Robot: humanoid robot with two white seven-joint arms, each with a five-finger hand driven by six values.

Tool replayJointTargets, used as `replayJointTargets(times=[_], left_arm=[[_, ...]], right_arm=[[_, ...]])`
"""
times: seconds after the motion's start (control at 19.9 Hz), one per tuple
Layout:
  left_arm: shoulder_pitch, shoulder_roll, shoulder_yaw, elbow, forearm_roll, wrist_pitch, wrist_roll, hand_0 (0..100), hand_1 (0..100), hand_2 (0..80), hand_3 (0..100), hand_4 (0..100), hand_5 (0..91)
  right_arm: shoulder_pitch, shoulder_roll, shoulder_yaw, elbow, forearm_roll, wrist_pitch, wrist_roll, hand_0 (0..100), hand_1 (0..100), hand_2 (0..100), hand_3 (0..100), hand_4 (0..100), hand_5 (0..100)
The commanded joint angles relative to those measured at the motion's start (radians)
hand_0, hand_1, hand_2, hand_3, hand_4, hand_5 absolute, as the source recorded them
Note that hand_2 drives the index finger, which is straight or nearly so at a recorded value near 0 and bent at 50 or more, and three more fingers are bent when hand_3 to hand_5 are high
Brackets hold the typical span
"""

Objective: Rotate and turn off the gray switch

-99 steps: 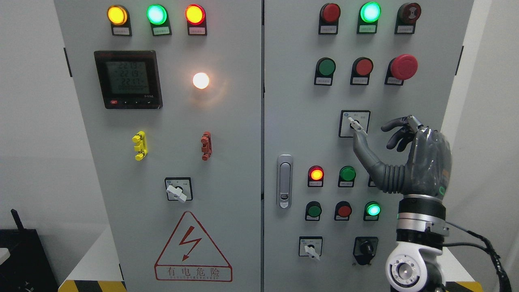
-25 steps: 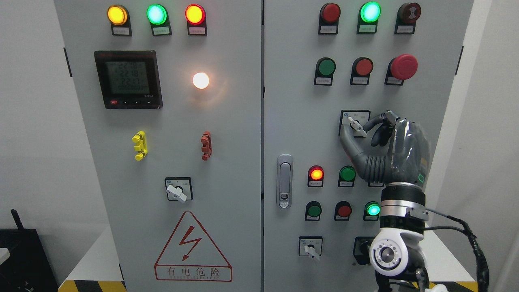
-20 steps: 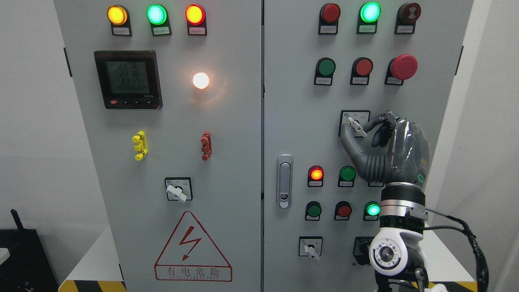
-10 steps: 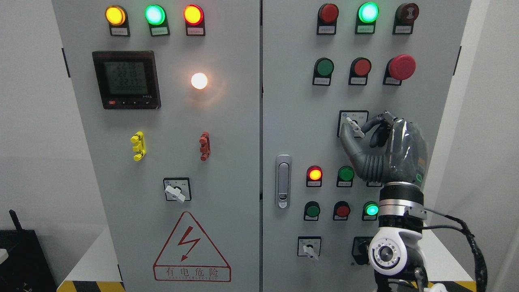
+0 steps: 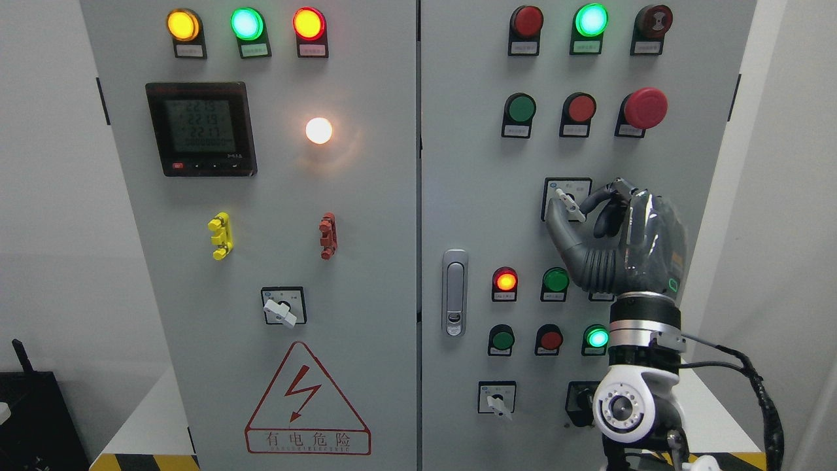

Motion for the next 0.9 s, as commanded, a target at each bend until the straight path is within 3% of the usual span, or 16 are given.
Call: replayJointTargets(times=[0.0,0.85], left_arm=[[-0.009,0.000,0.008,-0.026,0.018,-0.001,-0.001,12,39,0.0,0,0,0.0],[-0.009,0.000,0.008,-0.026,0.018,-0.001,-0.001,12,39,0.0,0,0,0.0]], right_arm=[[-0.006,0.000,0.009,0.003,0.000,0.000,0.001,34,47,67,95,93,100],[-0.007,0.000,0.015,0.006,0.000,0.000,0.003,41,47,68,97,94,100]])
